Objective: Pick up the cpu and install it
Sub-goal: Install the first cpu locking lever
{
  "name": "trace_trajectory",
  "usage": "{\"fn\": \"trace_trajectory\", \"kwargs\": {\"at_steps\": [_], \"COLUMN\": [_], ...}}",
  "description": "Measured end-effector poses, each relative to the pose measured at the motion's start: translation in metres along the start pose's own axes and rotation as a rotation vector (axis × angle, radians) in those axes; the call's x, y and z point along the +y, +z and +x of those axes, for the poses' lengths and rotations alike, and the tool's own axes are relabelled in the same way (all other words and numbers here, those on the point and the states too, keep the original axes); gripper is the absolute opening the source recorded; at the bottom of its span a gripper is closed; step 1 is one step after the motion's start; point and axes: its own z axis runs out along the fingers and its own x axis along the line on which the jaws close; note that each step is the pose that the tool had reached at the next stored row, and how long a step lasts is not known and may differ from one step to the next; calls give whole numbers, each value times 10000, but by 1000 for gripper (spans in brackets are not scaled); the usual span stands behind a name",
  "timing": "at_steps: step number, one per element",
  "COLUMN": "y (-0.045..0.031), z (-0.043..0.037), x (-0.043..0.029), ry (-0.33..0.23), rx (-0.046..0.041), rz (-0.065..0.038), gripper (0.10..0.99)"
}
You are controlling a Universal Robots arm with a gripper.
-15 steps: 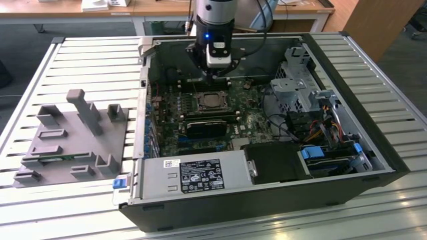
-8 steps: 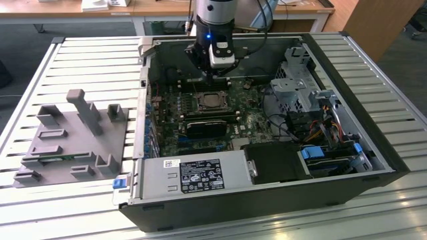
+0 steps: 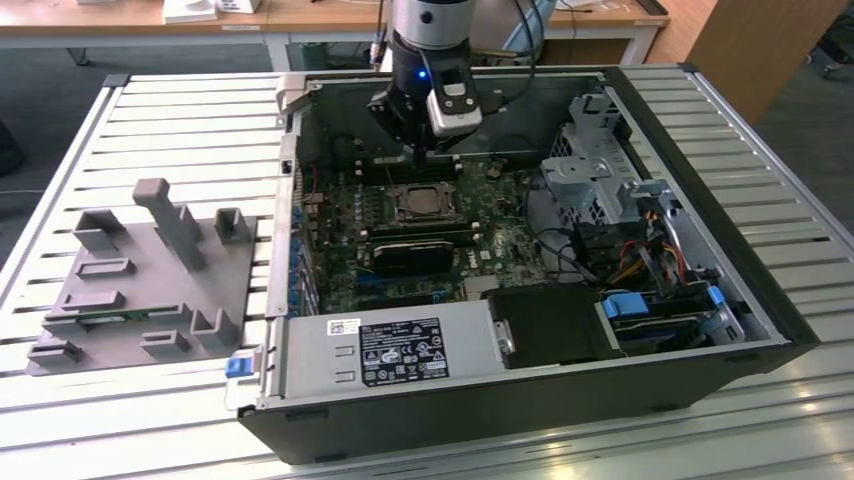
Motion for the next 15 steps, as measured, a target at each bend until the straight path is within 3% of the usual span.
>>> {"fn": "trace_trajectory", "kwargs": {"at_steps": [4,15], "y": [1,3], "z": [0,0], "x": [0,0], "ry": [-684,-2088], "rx": [14,-55], "rz": [20,32], "gripper": [106,106]}}
